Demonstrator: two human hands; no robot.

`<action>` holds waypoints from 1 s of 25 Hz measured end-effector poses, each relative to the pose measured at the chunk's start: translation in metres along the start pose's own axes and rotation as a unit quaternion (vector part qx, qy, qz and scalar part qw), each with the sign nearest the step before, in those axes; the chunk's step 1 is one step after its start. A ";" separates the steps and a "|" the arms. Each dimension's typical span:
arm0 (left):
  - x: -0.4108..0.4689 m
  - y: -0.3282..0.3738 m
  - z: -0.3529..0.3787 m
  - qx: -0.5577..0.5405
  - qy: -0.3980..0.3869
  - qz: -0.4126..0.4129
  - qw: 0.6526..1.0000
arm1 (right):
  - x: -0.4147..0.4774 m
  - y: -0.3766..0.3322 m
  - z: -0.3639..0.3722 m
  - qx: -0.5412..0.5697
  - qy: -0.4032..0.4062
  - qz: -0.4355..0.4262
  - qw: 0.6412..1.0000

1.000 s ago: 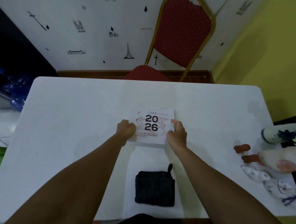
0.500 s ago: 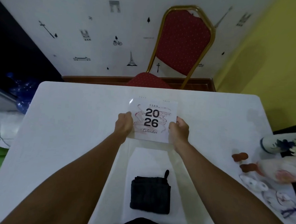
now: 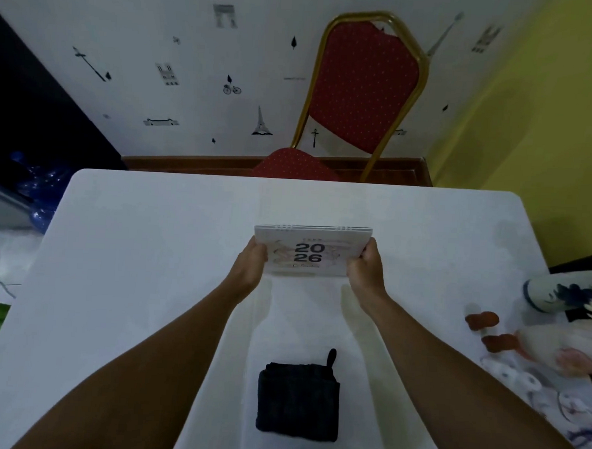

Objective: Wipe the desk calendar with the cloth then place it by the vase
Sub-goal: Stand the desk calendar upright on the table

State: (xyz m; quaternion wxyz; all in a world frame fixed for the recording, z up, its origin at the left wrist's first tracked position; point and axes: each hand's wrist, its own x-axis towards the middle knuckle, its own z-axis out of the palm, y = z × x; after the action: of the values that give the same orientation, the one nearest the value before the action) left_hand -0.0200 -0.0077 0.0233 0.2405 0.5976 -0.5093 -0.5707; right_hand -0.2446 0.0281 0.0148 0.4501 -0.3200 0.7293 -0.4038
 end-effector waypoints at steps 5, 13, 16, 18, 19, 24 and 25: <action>0.009 -0.016 -0.008 0.100 -0.043 -0.004 0.994 | 0.007 0.025 -0.007 -0.085 -0.064 0.024 0.994; 0.017 -0.037 -0.013 0.347 -0.090 0.052 0.932 | 0.012 0.042 -0.013 -0.237 -0.102 0.021 0.966; 0.019 -0.037 -0.012 0.367 -0.096 0.048 0.924 | 0.016 0.043 -0.017 -0.341 -0.100 0.032 0.934; 0.014 -0.036 -0.013 0.292 -0.099 0.024 0.951 | 0.016 0.043 -0.018 -0.334 -0.109 0.036 0.935; 0.010 -0.037 -0.015 0.246 -0.089 0.005 0.965 | 0.013 0.043 -0.019 -0.303 -0.107 0.036 0.946; -0.025 -0.053 -0.019 0.204 -0.010 -0.046 0.978 | -0.015 0.056 -0.025 -0.181 -0.042 0.004 0.983; -0.032 -0.056 -0.018 0.208 -0.003 -0.046 0.977 | -0.022 0.060 -0.027 -0.183 -0.038 0.005 0.982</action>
State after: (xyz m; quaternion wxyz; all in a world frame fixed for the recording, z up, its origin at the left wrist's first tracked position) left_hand 0.0208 0.0363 -0.0074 0.0826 0.6557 -0.5897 -0.4643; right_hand -0.2667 0.0828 -0.0217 0.4139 -0.4085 0.7745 -0.2491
